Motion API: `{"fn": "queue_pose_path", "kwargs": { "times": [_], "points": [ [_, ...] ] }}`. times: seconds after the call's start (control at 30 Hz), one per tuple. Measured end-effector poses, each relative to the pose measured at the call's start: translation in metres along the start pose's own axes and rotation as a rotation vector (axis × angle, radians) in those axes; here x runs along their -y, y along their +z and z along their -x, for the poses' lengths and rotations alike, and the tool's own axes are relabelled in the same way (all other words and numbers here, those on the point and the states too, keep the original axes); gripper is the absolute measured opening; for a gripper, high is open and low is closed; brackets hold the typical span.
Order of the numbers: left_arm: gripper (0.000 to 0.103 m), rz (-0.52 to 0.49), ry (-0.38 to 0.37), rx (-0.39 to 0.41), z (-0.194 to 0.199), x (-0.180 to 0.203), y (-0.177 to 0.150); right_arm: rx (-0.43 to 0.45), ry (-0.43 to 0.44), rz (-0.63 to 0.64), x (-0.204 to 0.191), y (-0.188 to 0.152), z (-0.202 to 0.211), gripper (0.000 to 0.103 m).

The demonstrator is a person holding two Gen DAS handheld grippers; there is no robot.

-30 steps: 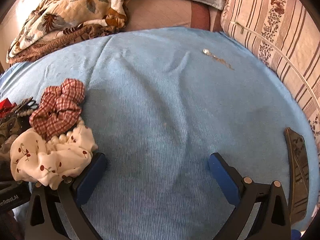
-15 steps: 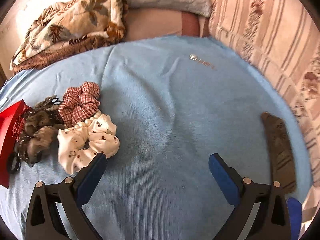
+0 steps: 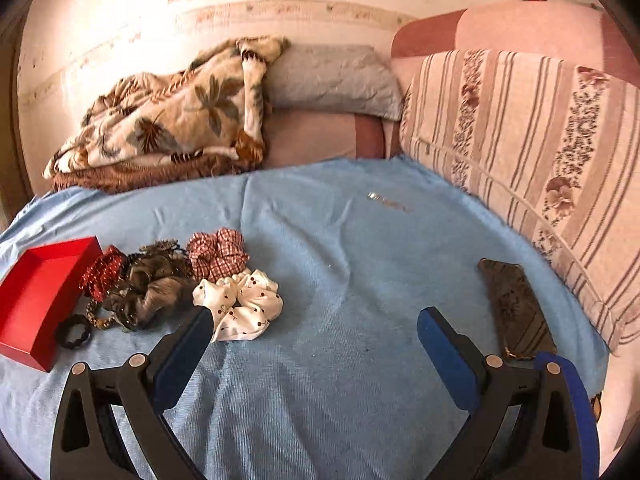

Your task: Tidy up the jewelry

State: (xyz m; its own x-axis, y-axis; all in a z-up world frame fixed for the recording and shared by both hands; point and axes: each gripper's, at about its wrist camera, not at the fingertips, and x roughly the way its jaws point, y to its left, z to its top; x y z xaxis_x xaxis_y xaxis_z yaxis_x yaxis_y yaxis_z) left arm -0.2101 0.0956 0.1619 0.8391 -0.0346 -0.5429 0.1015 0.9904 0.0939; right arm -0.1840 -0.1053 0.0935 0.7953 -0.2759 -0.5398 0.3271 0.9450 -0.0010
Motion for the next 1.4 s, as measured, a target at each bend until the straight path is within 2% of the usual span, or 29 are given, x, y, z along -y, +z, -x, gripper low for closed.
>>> {"fn": "queue_pose_path", "kwargs": {
  "times": [0.27, 0.47, 0.53, 0.63, 0.77, 0.97, 1.07, 1.13, 1.23, 1.3, 1.37, 1.4],
  "points": [
    [0.102, 0.035, 0.019, 0.037, 0.036, -0.024, 0.0, 0.045, 0.004, 0.004, 0.002, -0.002, 0.031, 0.103],
    [0.102, 0.054, 0.039, 0.065, 0.053, -0.038, 0.005, 0.143, 0.046, -0.009, -0.003, 0.024, 0.064, 0.103],
    [0.102, 0.056, 0.044, 0.062, 0.051, -0.041, 0.007, 0.168, 0.068, 0.03, -0.01, 0.035, 0.067, 0.103],
    [0.102, 0.042, 0.054, 0.047, 0.041, -0.044, 0.01, 0.135, 0.085, 0.076, -0.021, 0.046, 0.054, 0.103],
    [0.102, 0.039, 0.073, 0.013, 0.012, -0.05, 0.015, 0.146, 0.085, 0.091, -0.027, 0.052, 0.036, 0.103],
    [0.102, 0.033, 0.067, -0.078, -0.035, -0.048, 0.017, -0.003, 0.167, 0.112, -0.032, 0.054, -0.026, 0.101],
    [0.102, 0.01, 0.02, -0.112, -0.057, -0.035, 0.022, -0.063, 0.164, 0.089, -0.025, 0.05, -0.05, 0.095],
    [0.102, 0.001, -0.012, -0.132, -0.069, -0.026, 0.026, -0.135, 0.17, 0.054, -0.016, 0.047, -0.066, 0.086],
    [0.102, 0.009, -0.093, -0.167, -0.093, -0.007, 0.03, -0.209, 0.191, 0.007, -0.003, 0.043, -0.083, 0.082],
    [0.094, 0.018, -0.152, -0.21, -0.114, 0.009, 0.032, -0.255, 0.2, -0.007, 0.001, 0.039, -0.093, 0.079],
    [0.079, 0.008, -0.187, -0.263, -0.135, 0.025, 0.03, -0.292, 0.222, -0.025, 0.003, 0.035, -0.101, 0.077],
    [0.078, 0.002, -0.203, -0.289, -0.145, 0.033, 0.028, -0.317, 0.235, -0.037, 0.003, 0.033, -0.106, 0.075]
  ]
}}
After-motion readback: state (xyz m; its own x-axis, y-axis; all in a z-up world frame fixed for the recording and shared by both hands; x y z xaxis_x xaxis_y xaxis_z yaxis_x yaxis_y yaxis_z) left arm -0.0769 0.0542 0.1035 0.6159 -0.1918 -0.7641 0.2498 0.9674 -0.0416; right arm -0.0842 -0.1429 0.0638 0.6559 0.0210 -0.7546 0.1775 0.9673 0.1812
